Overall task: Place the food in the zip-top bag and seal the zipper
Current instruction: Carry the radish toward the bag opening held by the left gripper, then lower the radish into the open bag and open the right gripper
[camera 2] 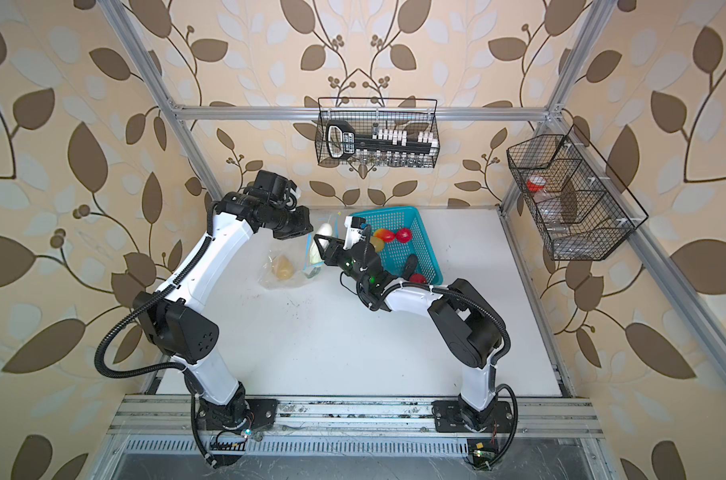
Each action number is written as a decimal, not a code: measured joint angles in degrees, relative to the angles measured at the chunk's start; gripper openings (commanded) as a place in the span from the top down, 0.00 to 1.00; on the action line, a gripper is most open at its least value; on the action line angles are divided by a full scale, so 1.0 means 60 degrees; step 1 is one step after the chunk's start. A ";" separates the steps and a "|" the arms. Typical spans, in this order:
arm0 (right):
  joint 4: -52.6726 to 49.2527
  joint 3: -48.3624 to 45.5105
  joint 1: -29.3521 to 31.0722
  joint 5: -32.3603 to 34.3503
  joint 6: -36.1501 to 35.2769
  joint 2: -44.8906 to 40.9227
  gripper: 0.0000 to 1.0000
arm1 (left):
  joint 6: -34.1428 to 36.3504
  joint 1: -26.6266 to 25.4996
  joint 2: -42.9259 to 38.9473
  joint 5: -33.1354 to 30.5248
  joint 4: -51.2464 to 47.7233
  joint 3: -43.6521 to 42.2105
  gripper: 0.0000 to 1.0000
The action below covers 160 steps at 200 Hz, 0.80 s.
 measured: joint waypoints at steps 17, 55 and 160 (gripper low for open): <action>-0.0339 0.0000 0.0004 -0.0015 0.0000 -0.0015 0.84 | 0.0047 0.0000 0.0000 0.0004 0.0033 0.0000 1.00; -0.1424 0.0178 0.0004 0.0087 0.0007 -0.0018 0.85 | 0.0266 0.0000 -0.0062 0.0040 0.0168 -0.0120 1.00; -0.3665 0.2047 0.0058 -0.0106 -0.0004 0.0648 0.79 | 0.0699 0.0000 -0.0291 0.0623 0.0718 -0.0619 1.00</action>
